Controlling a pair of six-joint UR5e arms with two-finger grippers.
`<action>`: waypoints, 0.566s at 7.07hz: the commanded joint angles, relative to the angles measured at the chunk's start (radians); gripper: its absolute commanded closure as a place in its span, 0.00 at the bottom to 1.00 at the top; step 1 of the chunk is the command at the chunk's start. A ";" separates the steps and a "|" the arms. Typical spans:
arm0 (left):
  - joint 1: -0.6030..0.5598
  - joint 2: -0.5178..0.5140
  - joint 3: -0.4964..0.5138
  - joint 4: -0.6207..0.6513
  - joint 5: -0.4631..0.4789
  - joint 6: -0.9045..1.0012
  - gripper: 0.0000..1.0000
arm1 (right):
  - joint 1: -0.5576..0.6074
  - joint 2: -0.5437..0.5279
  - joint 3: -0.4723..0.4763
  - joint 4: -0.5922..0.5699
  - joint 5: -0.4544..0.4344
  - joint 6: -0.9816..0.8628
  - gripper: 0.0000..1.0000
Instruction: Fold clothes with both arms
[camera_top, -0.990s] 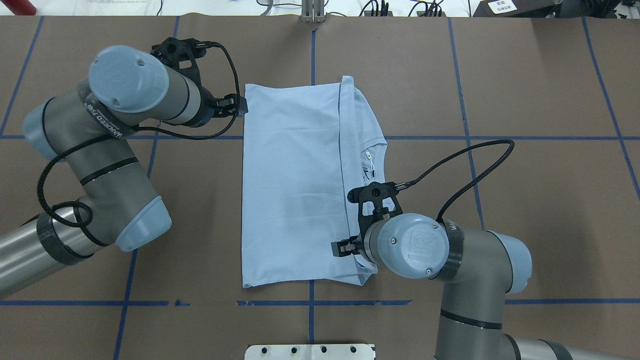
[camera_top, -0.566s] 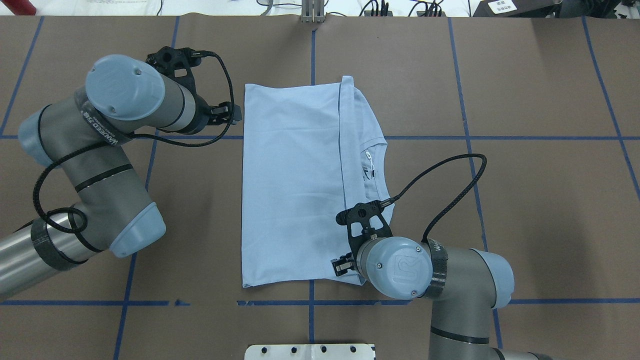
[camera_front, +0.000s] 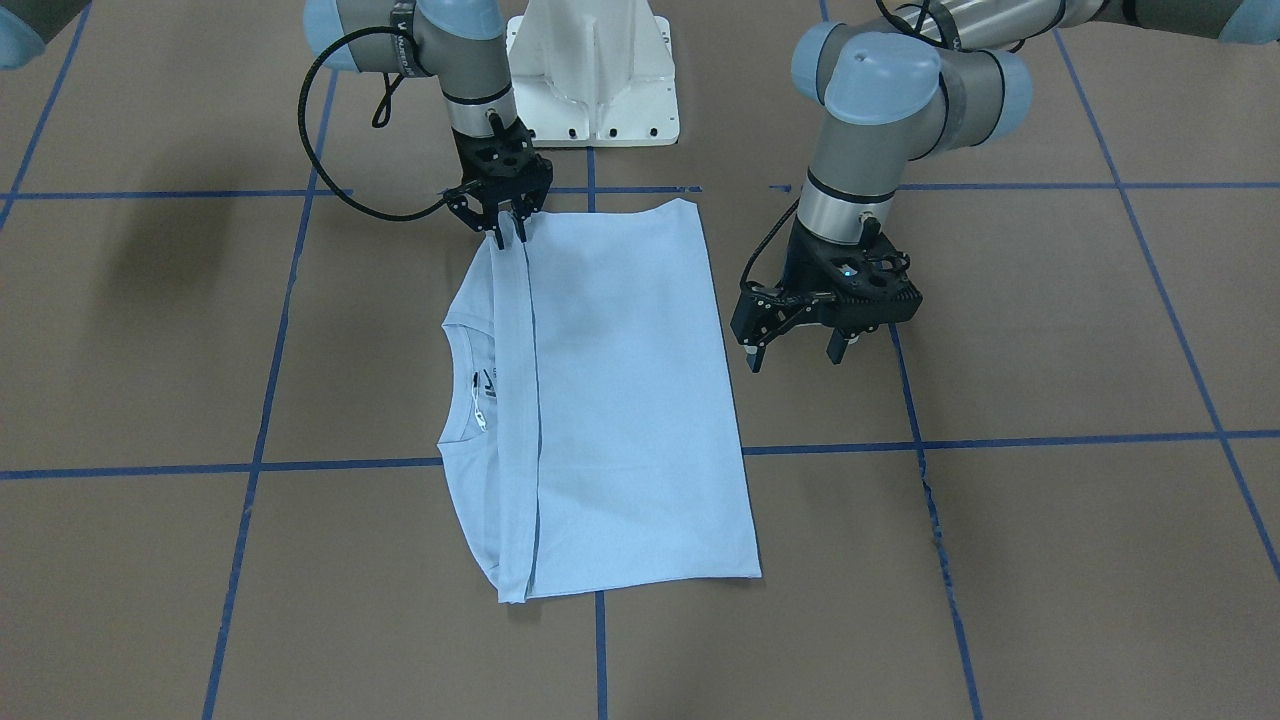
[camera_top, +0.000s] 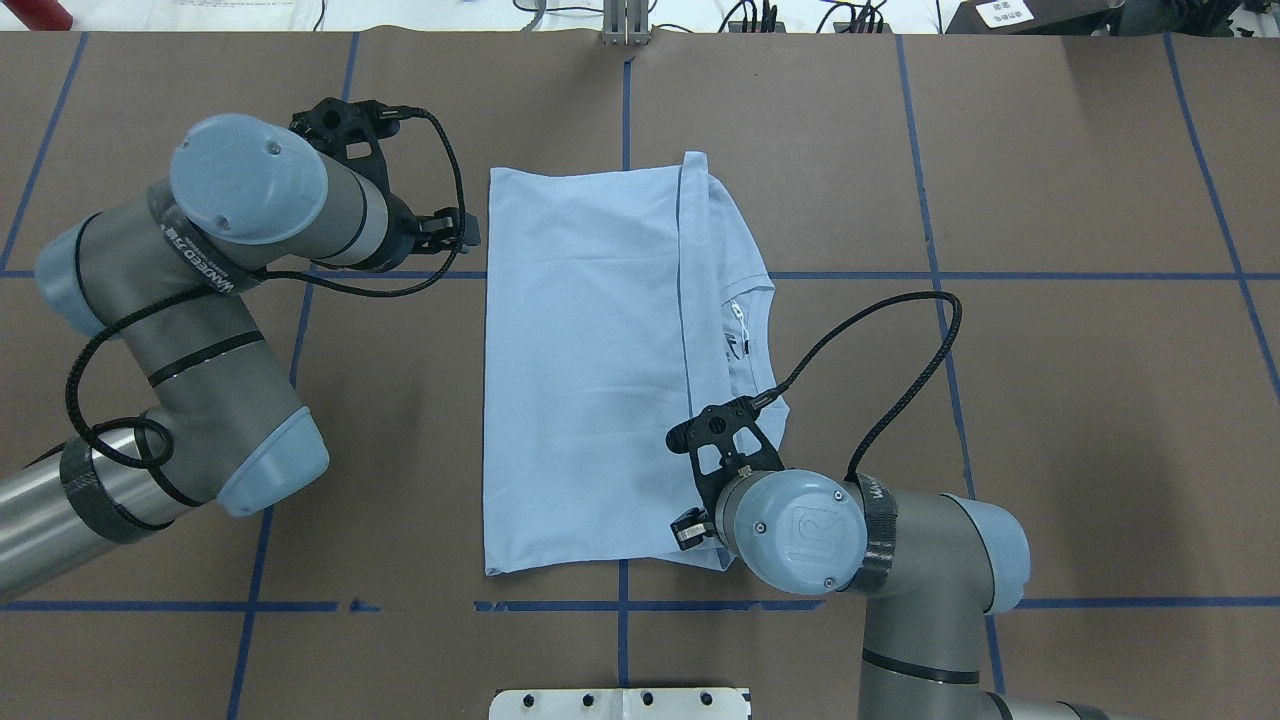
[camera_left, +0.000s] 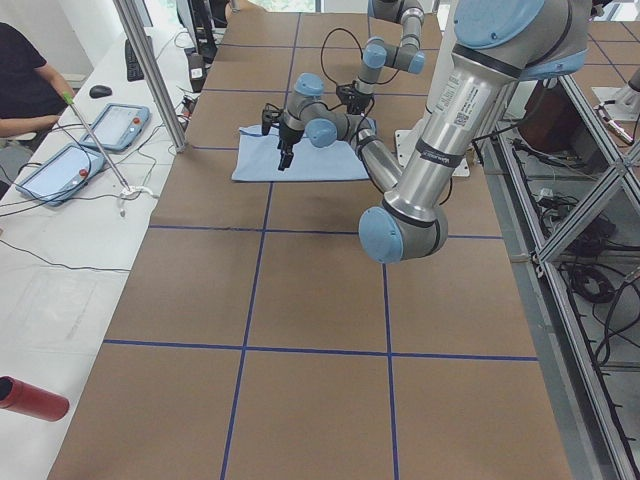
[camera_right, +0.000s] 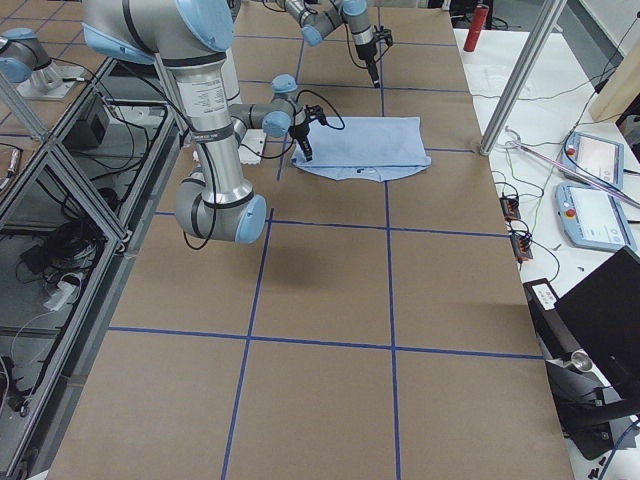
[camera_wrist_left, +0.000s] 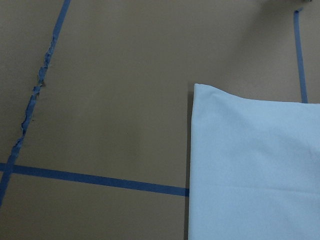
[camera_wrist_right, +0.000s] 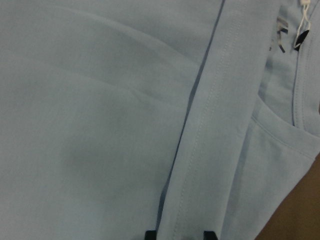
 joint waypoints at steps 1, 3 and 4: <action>0.001 0.001 0.005 -0.001 0.000 0.000 0.00 | -0.001 -0.001 0.002 -0.002 0.000 -0.041 0.64; 0.001 0.001 0.005 -0.001 0.000 0.000 0.00 | -0.002 0.003 0.002 -0.002 0.000 -0.056 0.64; -0.001 0.001 0.006 -0.002 0.000 0.000 0.00 | -0.002 0.005 -0.001 -0.001 -0.002 -0.057 0.64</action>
